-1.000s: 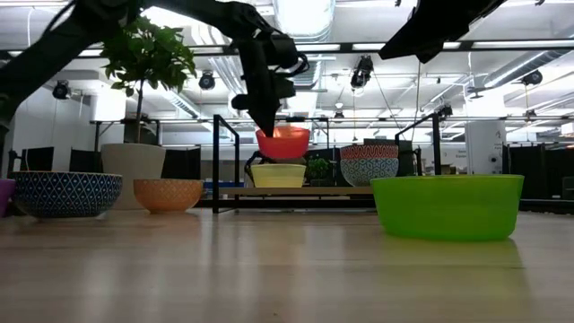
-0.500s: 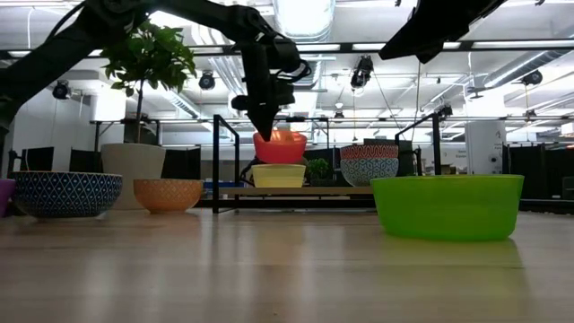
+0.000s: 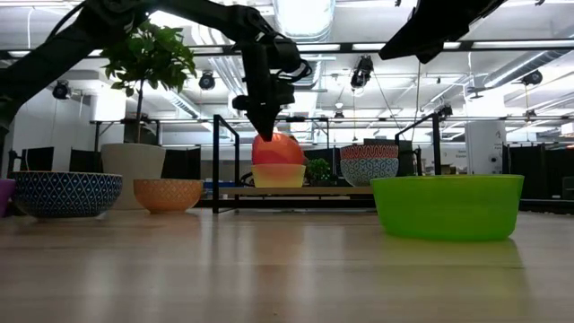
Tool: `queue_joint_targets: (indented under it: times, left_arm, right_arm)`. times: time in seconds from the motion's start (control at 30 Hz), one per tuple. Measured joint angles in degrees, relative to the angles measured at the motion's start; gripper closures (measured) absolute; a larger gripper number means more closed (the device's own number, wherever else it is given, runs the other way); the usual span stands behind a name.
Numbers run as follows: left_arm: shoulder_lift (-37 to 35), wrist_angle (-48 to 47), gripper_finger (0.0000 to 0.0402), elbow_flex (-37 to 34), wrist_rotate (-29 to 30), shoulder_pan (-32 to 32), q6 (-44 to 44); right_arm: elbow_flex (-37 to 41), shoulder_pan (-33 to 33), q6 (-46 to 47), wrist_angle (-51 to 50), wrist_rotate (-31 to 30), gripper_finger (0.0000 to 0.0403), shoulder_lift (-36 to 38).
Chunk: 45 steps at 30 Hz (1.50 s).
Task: Place and stack bowls onto a shelf
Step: Stack the orange bowl on top of the yellow bowl on the shelf
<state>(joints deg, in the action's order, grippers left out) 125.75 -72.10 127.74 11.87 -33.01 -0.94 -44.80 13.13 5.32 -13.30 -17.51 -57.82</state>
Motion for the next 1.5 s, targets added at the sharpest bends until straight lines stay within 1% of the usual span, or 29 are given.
queue_joint_targets:
  times: [0.17, 0.27, 0.37, 0.43, 0.5, 0.6, 0.67, 0.73, 0.87, 0.97, 1.07, 1.13, 1.2, 1.3, 1.4, 1.5]
  left_arm:
    - [0.0, -0.9, 0.0332, 1.4, -0.4, 0.6, 1.2]
    - [-0.1, -2.0, 0.0329, 3.8, -0.6, 1.4, 2.7]
    - [-0.4, -5.4, 0.0329, 7.3, -0.8, 2.8, 4.8]
    - [-3.3, -4.8, 0.0329, 5.7, -1.1, 4.3, 5.5]
    - [-6.4, -4.1, 0.0329, 3.9, -2.6, 6.2, 5.8]
    - [-12.3, -1.3, 0.0329, -0.7, -3.4, 10.3, 5.8]
    - [-17.3, 3.1, 0.0329, -6.0, -3.6, 13.8, 6.1]
    - [-23.4, 8.8, 0.0329, -13.2, -3.6, 17.2, 6.3]
    - [-36.8, 22.7, 0.0329, -32.3, -3.6, 24.0, 5.2]
    - [-46.6, 35.2, 0.0329, -47.5, -3.5, 29.4, 3.2]
    - [-55.5, 49.3, 0.0329, -60.8, -3.0, 34.3, 3.0]
    - [-60.5, 56.9, 0.0329, -68.1, -0.8, 36.8, 3.5]
    - [-65.1, 62.2, 0.0329, -74.0, 2.5, 38.5, 4.3]
    - [-71.5, 66.0, 0.0329, -80.5, 7.3, 39.4, 6.1]
    - [-77.4, 66.3, 0.0329, -84.4, 13.4, 39.3, 8.5]
    - [-83.4, 65.1, 0.0329, -86.5, 18.8, 39.3, 8.6]
  right_arm:
    - [0.0, 0.0, 0.0, 0.0, 0.0, 0.0394, 0.0]
    - [0.0, 0.0, 0.1, 0.1, -0.1, 0.0394, 0.0]
    - [0.0, 0.0, 0.2, 0.3, -0.1, 0.0394, 0.0]
    - [0.0, 0.0, 0.2, 0.5, -0.5, 0.0394, 0.0]
    - [0.1, -0.3, 0.2, 1.0, -0.5, 0.0394, 0.0]
    - [0.1, -1.0, 0.9, 3.4, -0.5, 0.0394, -0.4]
    - [0.1, -1.6, 1.4, 4.7, -0.6, 0.0394, -1.2]
    - [0.1, -2.4, 1.6, 6.0, -0.5, 0.0394, -2.3]
    - [0.1, -4.5, 1.9, 9.1, -0.5, 0.0394, -5.3]
    - [-0.8, -7.4, 2.2, 13.1, -0.5, 0.0394, -8.3]
    - [-4.2, -11.9, 1.1, 14.1, -0.4, 0.0394, -12.0]
    - [-7.8, -15.5, -0.1, 14.0, -0.1, 0.0394, -14.9]
    - [-11.8, -18.9, -2.1, 14.0, -0.1, 0.0394, -18.1]
    - [-18.3, -23.6, -6.7, 13.9, -0.1, 0.0394, -23.6]
    - [-25.5, -28.1, -7.0, 14.0, 0.7, 0.0394, -29.4]
    - [-32.1, -31.9, -8.6, 14.0, 4.0, 0.0394, -35.6]
